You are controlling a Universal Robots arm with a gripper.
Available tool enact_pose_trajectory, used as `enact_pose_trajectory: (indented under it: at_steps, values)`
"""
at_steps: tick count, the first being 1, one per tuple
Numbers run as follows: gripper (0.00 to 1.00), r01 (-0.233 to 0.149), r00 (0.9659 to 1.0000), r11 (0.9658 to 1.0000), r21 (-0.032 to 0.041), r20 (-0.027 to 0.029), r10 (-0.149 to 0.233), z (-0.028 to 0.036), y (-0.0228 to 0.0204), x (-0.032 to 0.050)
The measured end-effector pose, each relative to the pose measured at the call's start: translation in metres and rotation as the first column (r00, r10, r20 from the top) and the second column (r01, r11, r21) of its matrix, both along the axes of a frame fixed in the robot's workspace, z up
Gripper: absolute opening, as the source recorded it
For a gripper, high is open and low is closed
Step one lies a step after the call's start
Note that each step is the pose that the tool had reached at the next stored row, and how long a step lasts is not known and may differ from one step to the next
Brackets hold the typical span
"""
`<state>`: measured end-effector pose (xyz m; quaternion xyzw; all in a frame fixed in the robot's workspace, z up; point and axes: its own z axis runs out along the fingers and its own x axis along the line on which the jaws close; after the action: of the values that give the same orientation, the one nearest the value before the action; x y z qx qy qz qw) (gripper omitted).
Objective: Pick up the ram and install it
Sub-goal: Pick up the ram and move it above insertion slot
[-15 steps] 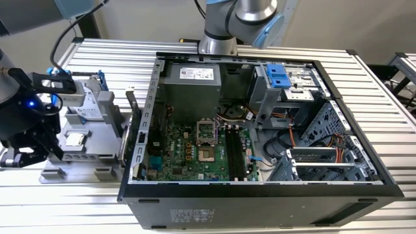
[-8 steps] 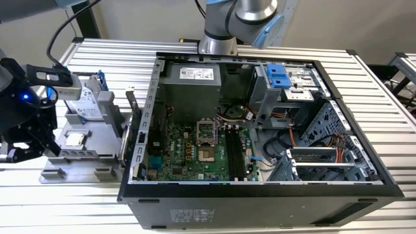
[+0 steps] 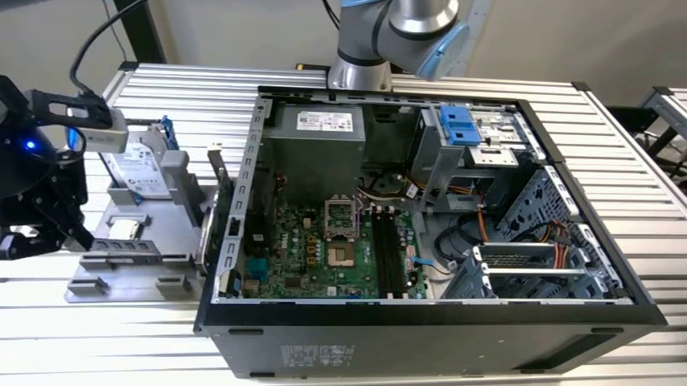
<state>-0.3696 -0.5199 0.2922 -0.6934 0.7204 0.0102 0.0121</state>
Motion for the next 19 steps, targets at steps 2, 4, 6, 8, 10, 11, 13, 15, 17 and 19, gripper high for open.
enact_pose_trajectory:
  at_steps: [2,4,6,8,10,11,13,15,17,19]
  values:
    - [0.00,0.000,1.0000,1.0000,0.0001,0.0001,0.000,0.0042,0.0000,0.0000]
    - [0.00,0.000,1.0000,1.0000,0.0000,0.0001,0.000,0.0078,0.0000,-0.0001]
    - [0.00,0.000,1.0000,1.0000,0.0000,0.0000,0.000,0.0112,0.0000,-0.0001]
    - [0.00,0.000,1.0000,1.0000,0.0000,0.0001,0.000,0.0155,0.0000,-0.0001]
    - [0.00,0.000,1.0000,1.0000,0.0001,0.0000,0.000,0.0200,0.0000,-0.0001]
    - [0.00,0.000,1.0000,1.0000,0.0000,0.0000,0.000,0.0221,0.0000,-0.0001]
    - [0.00,0.000,1.0000,1.0000,0.0000,0.0000,0.000,0.0261,0.0000,-0.0002]
    - [0.00,0.000,1.0000,1.0000,0.0001,0.0001,0.000,0.0303,0.0000,-0.0002]
    - [0.00,0.000,1.0000,1.0000,0.0000,0.0001,0.000,0.0350,0.0000,-0.0002]
    - [0.00,0.000,1.0000,1.0000,0.0000,0.0001,0.000,0.0419,0.0000,-0.0002]
